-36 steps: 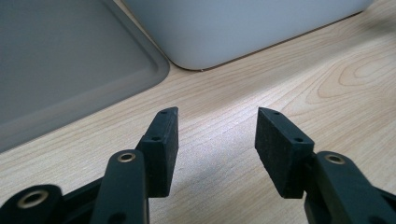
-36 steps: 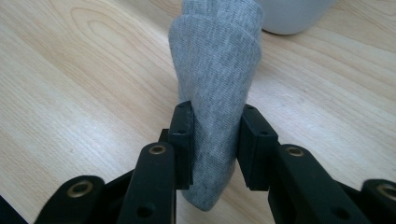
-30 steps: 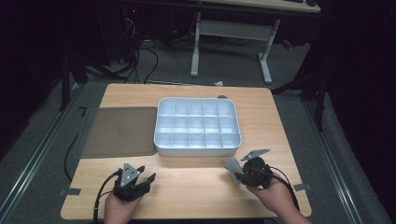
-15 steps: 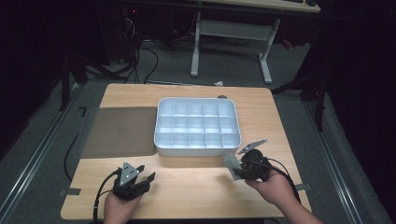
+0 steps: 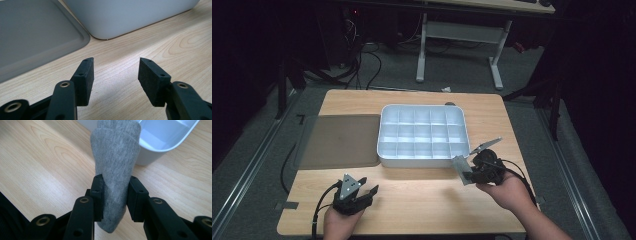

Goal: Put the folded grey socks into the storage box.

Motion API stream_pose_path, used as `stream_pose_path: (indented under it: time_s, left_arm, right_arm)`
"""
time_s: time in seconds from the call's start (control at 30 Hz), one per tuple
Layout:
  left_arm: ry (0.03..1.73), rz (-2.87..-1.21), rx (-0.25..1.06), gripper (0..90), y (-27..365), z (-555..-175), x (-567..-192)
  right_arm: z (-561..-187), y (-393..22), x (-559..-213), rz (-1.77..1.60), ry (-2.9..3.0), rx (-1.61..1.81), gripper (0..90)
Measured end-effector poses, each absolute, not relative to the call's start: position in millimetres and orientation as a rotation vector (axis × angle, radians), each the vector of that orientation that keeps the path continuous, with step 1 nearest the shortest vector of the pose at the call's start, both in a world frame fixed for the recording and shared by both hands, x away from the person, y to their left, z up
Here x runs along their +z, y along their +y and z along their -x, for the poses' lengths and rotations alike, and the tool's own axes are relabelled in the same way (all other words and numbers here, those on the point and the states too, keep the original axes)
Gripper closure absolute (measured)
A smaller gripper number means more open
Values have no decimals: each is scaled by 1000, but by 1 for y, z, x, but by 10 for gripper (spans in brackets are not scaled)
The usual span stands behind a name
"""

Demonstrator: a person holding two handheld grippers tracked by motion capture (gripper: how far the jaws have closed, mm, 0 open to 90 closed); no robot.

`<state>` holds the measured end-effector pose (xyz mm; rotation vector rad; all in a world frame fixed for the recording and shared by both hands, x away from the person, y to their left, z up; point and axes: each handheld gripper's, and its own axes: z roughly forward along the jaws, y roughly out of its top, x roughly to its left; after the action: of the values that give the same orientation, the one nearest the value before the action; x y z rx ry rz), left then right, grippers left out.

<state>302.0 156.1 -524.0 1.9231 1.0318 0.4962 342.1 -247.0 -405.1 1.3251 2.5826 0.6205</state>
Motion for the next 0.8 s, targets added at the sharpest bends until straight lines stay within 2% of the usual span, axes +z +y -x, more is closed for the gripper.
stream_pose_path:
  time_s: [0.43,0.8]
  left_arm:
    - [1022,-1925,488,460,157,-302,-521]
    - [1037,-1912,487,454,161,-302,-521]
  right_arm:
    - [-373,-236,-386,-1314,2598,598,704]
    - [-396,-234,-382,-1340,2604,567,704]
